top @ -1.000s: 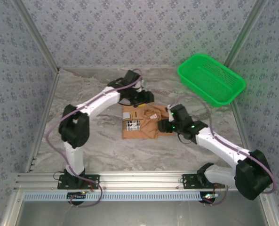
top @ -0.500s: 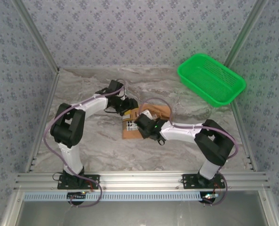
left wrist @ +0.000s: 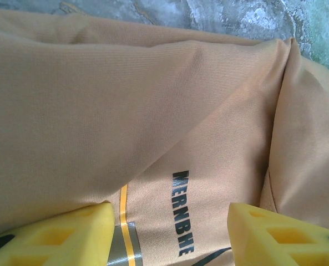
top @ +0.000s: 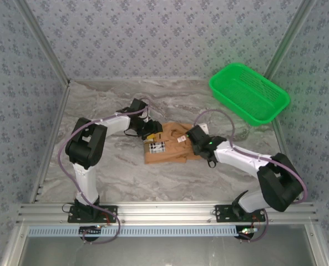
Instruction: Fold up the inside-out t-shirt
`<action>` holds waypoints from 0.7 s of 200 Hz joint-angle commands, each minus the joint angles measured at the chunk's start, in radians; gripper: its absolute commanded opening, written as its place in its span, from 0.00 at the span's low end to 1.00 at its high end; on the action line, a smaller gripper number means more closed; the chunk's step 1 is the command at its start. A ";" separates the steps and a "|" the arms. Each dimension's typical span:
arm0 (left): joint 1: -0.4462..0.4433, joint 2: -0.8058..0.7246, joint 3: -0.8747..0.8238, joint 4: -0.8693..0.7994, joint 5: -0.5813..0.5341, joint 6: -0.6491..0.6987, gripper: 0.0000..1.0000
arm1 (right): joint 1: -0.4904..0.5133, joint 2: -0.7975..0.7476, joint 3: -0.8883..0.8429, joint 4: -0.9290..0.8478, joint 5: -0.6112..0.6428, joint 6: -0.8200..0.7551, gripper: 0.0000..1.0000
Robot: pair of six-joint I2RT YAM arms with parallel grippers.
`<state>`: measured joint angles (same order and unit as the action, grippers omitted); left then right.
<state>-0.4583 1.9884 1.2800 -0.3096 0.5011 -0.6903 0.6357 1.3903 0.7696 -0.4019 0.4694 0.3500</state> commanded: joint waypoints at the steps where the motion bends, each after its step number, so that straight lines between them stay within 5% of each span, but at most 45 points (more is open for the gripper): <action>1: 0.001 0.024 -0.002 -0.019 -0.029 0.040 0.56 | -0.065 -0.093 -0.048 -0.070 -0.083 0.081 0.59; 27: 0.002 0.023 0.013 -0.023 -0.024 0.044 0.56 | -0.090 -0.229 -0.106 -0.059 -0.148 0.103 0.62; 55: 0.001 0.019 0.022 -0.026 -0.019 0.047 0.56 | -0.076 -0.297 -0.133 0.147 -0.274 0.025 0.71; 140: 0.003 0.012 0.036 -0.041 -0.033 0.049 0.56 | -0.025 0.245 0.206 0.268 -0.394 -0.307 0.85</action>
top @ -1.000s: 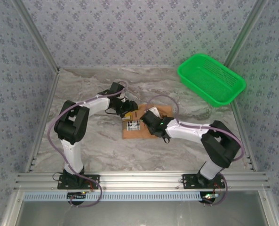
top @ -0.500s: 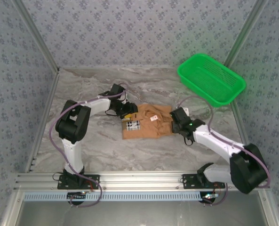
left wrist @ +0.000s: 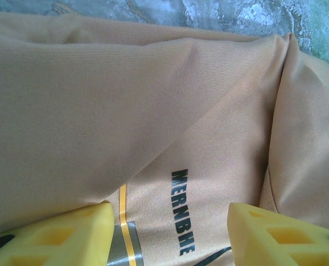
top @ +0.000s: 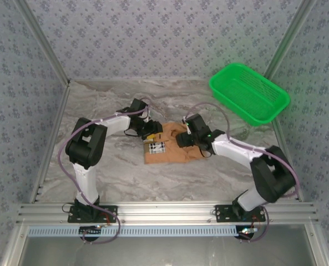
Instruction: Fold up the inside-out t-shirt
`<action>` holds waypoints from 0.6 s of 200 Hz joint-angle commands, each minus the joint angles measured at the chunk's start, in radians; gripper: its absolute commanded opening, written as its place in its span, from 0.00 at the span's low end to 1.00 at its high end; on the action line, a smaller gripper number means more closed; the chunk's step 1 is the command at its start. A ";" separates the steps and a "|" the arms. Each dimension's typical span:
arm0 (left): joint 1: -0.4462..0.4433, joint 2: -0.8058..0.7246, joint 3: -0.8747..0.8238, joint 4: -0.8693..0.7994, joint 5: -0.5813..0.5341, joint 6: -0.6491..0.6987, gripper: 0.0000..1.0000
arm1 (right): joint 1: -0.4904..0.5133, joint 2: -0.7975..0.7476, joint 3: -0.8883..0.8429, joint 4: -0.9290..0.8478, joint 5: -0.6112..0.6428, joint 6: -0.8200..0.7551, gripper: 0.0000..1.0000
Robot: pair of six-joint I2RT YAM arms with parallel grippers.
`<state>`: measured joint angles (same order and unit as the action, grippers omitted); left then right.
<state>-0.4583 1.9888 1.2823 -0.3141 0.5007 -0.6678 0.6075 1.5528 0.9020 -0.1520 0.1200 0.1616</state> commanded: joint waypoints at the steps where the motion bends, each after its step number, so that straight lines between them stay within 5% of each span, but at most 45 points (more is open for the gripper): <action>1: 0.003 0.011 0.034 -0.036 -0.033 0.027 0.56 | 0.003 0.087 0.077 0.018 -0.045 -0.122 0.85; 26: 0.003 0.015 0.034 -0.038 -0.031 0.027 0.56 | -0.026 0.179 0.149 -0.010 -0.043 -0.153 0.82; 75: 0.004 0.018 0.038 -0.045 -0.031 0.036 0.56 | -0.188 0.197 0.195 -0.065 -0.056 -0.049 0.54; 120: 0.004 0.013 0.040 -0.057 -0.035 0.051 0.56 | -0.327 0.131 0.140 -0.099 -0.116 0.045 0.56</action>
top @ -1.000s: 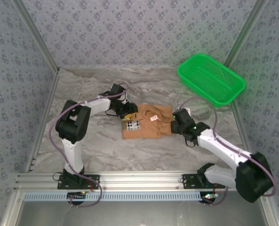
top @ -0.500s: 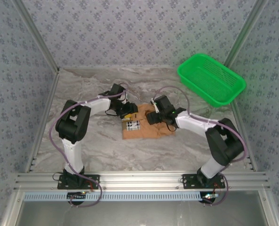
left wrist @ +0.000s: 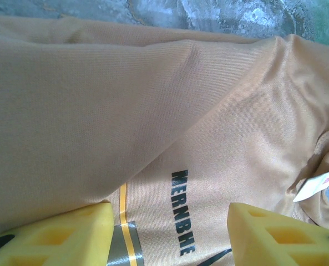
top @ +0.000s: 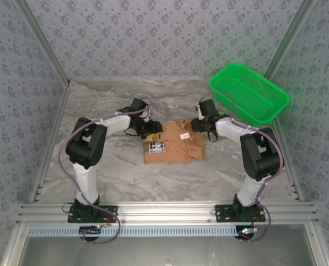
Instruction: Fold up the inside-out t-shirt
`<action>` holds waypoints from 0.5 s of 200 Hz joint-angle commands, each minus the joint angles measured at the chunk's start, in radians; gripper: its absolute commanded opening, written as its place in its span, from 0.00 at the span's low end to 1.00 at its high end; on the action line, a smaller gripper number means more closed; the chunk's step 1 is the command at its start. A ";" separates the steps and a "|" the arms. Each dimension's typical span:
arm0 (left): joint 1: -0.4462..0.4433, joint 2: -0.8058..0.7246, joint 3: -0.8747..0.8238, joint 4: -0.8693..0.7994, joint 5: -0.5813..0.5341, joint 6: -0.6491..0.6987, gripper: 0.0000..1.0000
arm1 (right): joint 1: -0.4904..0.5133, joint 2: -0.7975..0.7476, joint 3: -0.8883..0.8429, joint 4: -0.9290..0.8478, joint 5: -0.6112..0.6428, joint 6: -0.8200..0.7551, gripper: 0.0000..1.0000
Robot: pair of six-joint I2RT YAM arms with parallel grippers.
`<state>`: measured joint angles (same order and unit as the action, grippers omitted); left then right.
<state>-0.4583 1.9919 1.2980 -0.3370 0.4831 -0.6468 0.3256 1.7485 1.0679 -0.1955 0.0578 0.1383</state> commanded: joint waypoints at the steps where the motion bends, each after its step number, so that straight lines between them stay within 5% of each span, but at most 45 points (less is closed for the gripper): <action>1: 0.004 0.011 0.025 -0.034 -0.017 0.030 0.56 | -0.046 -0.067 -0.027 -0.056 -0.056 0.069 0.56; 33: 0.004 0.012 0.025 -0.033 -0.015 0.032 0.56 | -0.053 -0.180 -0.090 -0.044 -0.054 0.065 0.62; 69: 0.004 0.005 0.026 -0.036 -0.017 0.035 0.56 | 0.055 -0.207 -0.114 0.042 -0.139 0.076 0.66; 100: 0.004 0.004 0.027 -0.035 -0.014 0.033 0.56 | 0.128 -0.076 -0.027 0.049 -0.098 0.058 0.54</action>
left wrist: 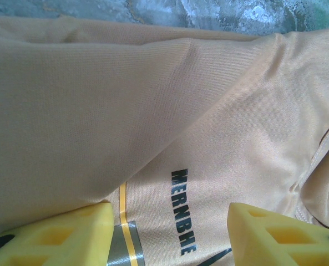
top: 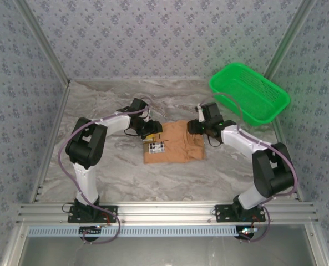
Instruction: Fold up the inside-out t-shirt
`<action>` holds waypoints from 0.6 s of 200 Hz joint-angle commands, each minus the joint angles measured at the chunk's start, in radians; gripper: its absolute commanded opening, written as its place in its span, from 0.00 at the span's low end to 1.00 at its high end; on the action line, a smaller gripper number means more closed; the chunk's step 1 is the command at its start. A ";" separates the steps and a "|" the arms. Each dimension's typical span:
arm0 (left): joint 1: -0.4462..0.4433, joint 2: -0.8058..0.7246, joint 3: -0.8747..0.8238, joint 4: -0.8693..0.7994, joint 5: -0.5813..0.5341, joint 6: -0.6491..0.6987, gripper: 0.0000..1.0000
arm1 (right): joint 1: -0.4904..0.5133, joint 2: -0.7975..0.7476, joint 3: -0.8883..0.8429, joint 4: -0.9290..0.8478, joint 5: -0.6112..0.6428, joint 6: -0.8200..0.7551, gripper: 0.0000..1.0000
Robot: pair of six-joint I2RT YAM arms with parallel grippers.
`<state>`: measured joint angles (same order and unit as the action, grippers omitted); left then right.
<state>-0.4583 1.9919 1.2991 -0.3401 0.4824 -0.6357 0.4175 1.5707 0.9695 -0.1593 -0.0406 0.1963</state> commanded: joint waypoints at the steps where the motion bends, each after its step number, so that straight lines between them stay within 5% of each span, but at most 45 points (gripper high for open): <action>1: 0.003 0.004 0.026 -0.031 -0.013 0.022 0.56 | 0.036 0.109 0.075 0.009 0.000 -0.001 0.54; 60: -0.006 -0.019 0.018 -0.039 -0.005 0.038 0.57 | -0.033 0.226 0.120 -0.212 0.126 0.001 0.32; 120: -0.030 -0.052 -0.075 -0.011 -0.014 0.042 0.57 | -0.051 0.014 0.083 -0.274 0.054 -0.018 0.43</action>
<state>-0.4763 1.9812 1.2758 -0.3275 0.4828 -0.6098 0.3576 1.7260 1.0740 -0.3706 0.0368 0.1818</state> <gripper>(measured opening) 0.567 0.403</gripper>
